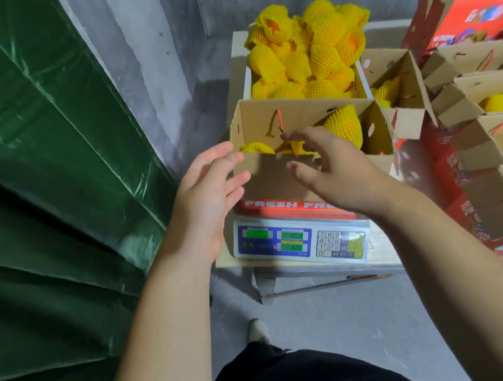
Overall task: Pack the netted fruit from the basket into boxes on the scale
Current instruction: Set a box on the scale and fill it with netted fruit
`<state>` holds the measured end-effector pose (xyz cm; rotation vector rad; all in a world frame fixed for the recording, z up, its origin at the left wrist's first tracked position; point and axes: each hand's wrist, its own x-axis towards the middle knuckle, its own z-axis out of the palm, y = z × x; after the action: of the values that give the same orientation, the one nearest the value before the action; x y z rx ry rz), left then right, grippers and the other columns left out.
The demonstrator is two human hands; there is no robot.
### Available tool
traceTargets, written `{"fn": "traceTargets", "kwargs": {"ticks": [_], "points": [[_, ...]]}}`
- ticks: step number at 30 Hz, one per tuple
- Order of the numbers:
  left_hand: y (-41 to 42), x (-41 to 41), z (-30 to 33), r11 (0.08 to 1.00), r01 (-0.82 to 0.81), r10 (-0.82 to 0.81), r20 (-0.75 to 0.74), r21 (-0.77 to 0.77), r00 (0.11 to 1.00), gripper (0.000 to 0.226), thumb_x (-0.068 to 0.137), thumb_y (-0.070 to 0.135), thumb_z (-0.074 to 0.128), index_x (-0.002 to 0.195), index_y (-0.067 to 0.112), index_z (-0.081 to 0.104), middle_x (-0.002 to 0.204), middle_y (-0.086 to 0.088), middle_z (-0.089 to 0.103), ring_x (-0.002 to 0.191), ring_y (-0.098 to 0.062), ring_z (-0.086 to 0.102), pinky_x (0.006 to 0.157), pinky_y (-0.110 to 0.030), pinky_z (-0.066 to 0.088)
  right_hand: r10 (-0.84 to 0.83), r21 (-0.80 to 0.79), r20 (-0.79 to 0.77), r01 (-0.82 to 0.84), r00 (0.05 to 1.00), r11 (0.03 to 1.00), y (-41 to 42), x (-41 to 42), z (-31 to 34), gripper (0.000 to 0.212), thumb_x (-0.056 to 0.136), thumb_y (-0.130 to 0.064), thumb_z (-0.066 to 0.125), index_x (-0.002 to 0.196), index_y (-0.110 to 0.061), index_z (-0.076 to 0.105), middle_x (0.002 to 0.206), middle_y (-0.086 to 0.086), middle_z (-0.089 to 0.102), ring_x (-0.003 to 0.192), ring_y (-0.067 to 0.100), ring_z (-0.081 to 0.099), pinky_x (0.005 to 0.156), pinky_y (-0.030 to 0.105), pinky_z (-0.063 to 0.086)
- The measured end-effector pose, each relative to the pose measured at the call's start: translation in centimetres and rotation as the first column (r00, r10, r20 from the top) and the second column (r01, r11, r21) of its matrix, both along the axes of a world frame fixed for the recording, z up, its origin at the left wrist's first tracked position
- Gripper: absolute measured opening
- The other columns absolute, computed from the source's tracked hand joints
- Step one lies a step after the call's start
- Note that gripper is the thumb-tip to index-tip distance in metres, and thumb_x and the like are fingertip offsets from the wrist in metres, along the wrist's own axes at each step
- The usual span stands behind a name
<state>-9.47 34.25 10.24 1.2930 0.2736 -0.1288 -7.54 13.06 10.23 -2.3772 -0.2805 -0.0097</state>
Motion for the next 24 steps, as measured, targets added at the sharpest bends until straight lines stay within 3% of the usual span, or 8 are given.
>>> {"fn": "traceTargets", "kwargs": {"ticks": [5, 11, 15, 20, 24], "points": [[-0.2, 3.9, 1.4, 0.994, 0.061, -0.065, 0.044, 0.091, 0.997, 0.02, 0.101, 0.027, 0.067, 0.12, 0.034, 0.071, 0.113, 0.011, 0.079, 0.103, -0.01, 0.076, 0.101, -0.035, 0.053, -0.078, 0.05, 0.028, 0.077, 0.997, 0.996, 0.3, 2.9, 0.9, 0.045, 0.101, -0.023, 0.065, 0.145, -0.022, 0.055, 0.146, 0.0, 0.057, 0.131, 0.018, 0.054, 0.112, 0.041, 0.046], [-2.8, 8.5, 2.3, 0.955, 0.18, -0.202, 0.071, 0.237, 0.977, 0.018, 0.104, 0.033, 0.063, 0.12, 0.04, 0.068, 0.12, 0.014, 0.074, 0.106, -0.004, 0.073, 0.1, -0.03, 0.054, -0.227, 0.201, 0.042, 0.214, 0.973, 0.956, -1.7, 5.9, 1.1, 0.05, 0.1, -0.025, 0.065, 0.148, -0.026, 0.05, 0.137, -0.004, 0.061, 0.122, 0.014, 0.061, 0.102, 0.043, 0.054], [-4.4, 11.6, 2.9, 0.912, 0.249, -0.291, 0.086, 0.325, 0.953, 0.017, 0.107, 0.032, 0.059, 0.119, 0.04, 0.066, 0.117, 0.018, 0.072, 0.1, 0.004, 0.071, 0.091, -0.021, 0.053, -0.295, 0.215, 0.02, 0.284, 0.955, 0.934, -4.5, 7.9, 0.7, 0.048, 0.1, -0.021, 0.064, 0.146, -0.026, 0.051, 0.135, -0.003, 0.062, 0.12, 0.014, 0.062, 0.1, 0.047, 0.055], [-6.3, 17.6, 3.9, 0.858, 0.255, -0.336, 0.114, 0.446, 0.935, 0.022, 0.107, 0.023, 0.058, 0.126, 0.027, 0.067, 0.12, 0.008, 0.072, 0.102, -0.007, 0.071, 0.08, -0.008, 0.053, -0.357, 0.169, -0.014, 0.354, 0.934, 0.92, -8.4, 13.8, 1.1, 0.049, 0.101, -0.022, 0.063, 0.148, -0.02, 0.049, 0.137, 0.001, 0.06, 0.12, 0.021, 0.061, 0.103, 0.047, 0.052], [-8.5, 22.4, 3.8, 0.783, 0.267, -0.376, 0.085, 0.562, 0.923, 0.023, 0.106, 0.021, 0.058, 0.126, 0.026, 0.068, 0.123, 0.005, 0.071, 0.112, -0.008, 0.067, 0.096, -0.024, 0.053, -0.341, 0.027, -0.004, 0.341, 0.94, 0.94, -11.2, 20.4, 1.4, 0.053, 0.099, -0.023, 0.063, 0.149, -0.017, 0.047, 0.145, 0.008, 0.055, 0.128, 0.027, 0.056, 0.103, 0.045, 0.049]]}}
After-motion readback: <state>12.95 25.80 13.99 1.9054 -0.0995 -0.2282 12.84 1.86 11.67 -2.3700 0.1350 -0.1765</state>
